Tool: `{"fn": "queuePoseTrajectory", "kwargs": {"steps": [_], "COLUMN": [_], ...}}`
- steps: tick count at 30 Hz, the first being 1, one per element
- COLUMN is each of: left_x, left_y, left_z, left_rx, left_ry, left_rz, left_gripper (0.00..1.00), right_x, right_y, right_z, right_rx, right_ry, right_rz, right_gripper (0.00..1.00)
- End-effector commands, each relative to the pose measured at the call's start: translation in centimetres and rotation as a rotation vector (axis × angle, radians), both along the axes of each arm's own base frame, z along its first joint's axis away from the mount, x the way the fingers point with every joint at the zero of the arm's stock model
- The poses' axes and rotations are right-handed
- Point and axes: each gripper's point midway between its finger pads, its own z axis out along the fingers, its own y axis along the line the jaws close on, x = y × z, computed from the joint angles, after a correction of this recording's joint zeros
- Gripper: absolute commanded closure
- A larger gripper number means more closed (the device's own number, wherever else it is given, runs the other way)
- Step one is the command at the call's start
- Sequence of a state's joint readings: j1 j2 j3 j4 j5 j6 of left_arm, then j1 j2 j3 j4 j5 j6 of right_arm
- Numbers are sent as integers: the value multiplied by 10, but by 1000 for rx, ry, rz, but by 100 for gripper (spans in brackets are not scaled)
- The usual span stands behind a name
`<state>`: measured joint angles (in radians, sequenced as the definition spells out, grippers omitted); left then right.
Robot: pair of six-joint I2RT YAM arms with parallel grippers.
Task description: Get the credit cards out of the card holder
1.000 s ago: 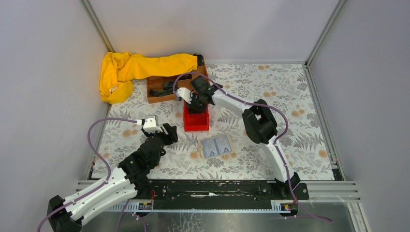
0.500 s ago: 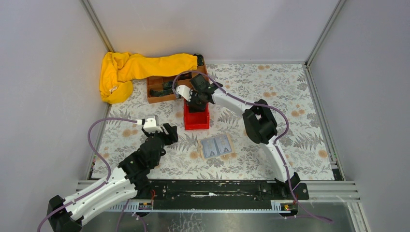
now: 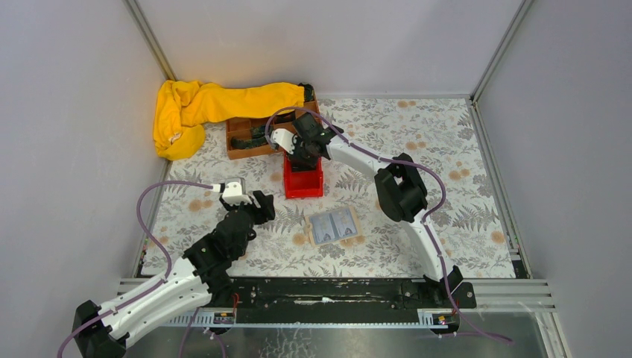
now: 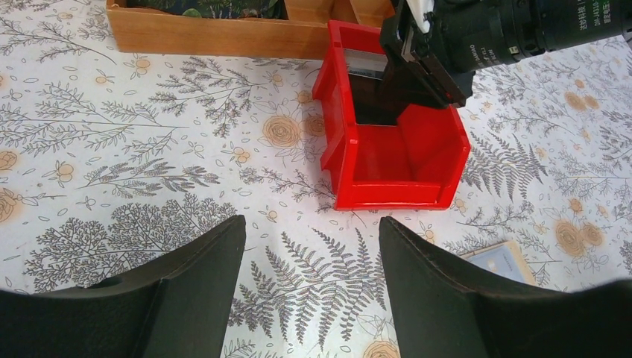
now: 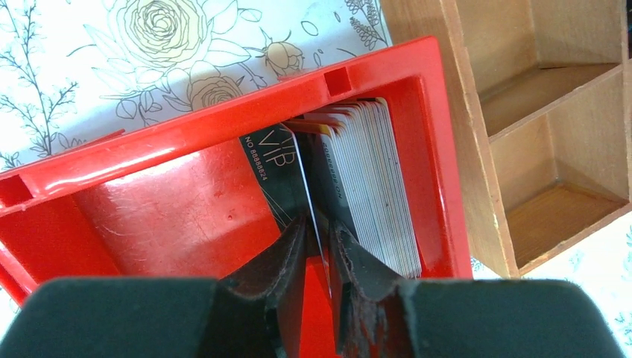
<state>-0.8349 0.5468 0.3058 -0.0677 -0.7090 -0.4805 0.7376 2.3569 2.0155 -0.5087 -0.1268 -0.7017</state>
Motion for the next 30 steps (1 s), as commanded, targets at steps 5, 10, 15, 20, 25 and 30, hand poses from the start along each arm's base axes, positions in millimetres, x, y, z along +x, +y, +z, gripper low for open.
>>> {"fn": "queuePoseTrajectory", "kwargs": {"steps": [5,10,15,20,25,30], "left_x": [4,4,4,4,4,4], "left_y": [-2,-3,-3,-5,-6,-6], "left_z": [9,8,8,8,8,7], "left_rx": [-27,-24,-25,-24,-24,-23], "left_ry": [-37,-33,-34,-32,-32,-31], "left_rz": [0,-5,-7,-12,-17,-22], "left_gripper": [27,27,27,27,27,27], "right_x": [30,32,34,41,53,60], "right_y": [10,10,9,7,4,1], "right_z": [66,68,65,72,82,83], "right_rx": [106,109,109,113,133,135], "right_ry": [-160,-171,-175,-211,-264,-300], "right_rz": [-41,-45,-51,-77,-117,-150], "right_gripper": [75,73,67,66,66,65]}}
